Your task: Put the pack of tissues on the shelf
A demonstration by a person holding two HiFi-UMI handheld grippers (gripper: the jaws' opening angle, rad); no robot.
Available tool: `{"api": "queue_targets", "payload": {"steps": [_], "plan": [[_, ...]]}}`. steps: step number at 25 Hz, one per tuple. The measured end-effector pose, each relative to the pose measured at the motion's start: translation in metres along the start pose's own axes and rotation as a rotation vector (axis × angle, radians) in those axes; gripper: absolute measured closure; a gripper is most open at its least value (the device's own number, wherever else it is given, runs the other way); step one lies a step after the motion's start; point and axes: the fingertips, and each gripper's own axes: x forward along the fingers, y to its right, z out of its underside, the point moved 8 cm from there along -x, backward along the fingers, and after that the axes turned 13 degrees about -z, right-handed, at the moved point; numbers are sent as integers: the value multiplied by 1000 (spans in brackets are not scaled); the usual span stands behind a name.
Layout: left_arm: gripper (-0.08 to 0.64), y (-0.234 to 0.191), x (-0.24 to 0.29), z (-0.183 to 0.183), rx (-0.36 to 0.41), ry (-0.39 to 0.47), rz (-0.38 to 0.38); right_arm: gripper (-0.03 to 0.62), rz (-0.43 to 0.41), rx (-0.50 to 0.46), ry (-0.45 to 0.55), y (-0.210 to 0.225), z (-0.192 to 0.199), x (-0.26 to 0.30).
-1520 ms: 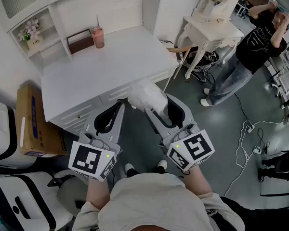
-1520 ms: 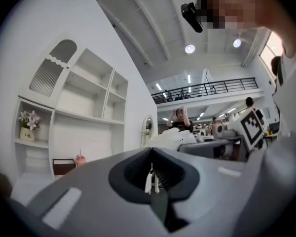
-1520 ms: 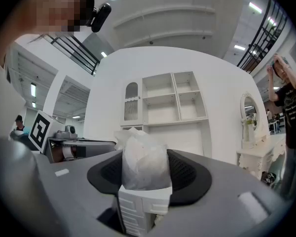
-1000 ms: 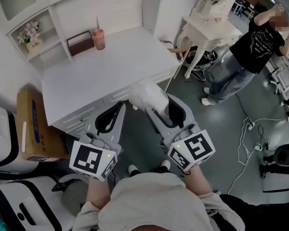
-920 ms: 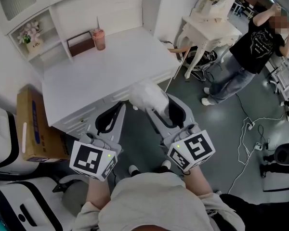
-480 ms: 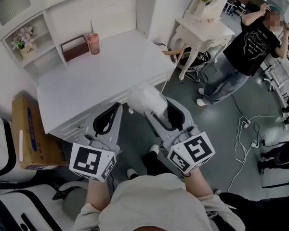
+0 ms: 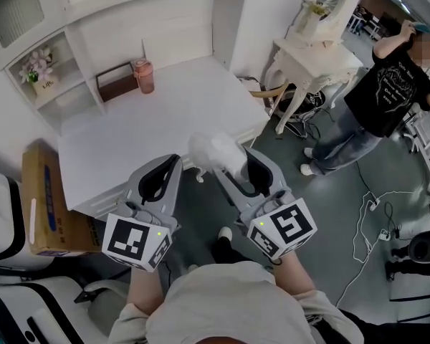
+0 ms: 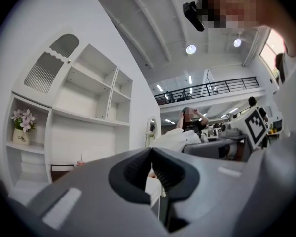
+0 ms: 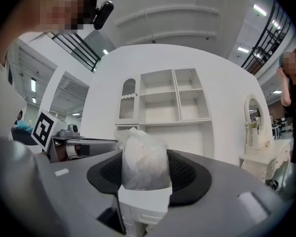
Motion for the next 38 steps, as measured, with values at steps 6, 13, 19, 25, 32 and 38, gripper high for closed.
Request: {"api": "queue_targets", "payload": {"steps": [6, 13, 19, 25, 32, 38], "plan": [[560, 4, 51, -4, 14, 3, -29, 353, -33, 1, 14, 54, -6, 14], [560, 19, 105, -5, 21, 2, -44, 351, -61, 10, 23, 112, -9, 19], [560, 37, 144, -9, 26, 13, -57, 351, -74, 7, 31, 156, -12, 14], [560, 50, 166, -9, 25, 17, -79, 351, -92, 18, 43, 187, -10, 7], [560, 44, 186, -6, 37, -6, -97, 351, -104, 49, 46, 209, -5, 21], [560, 16, 205, 1, 33, -22, -86, 351, -90, 59, 38, 217, -1, 51]]}}
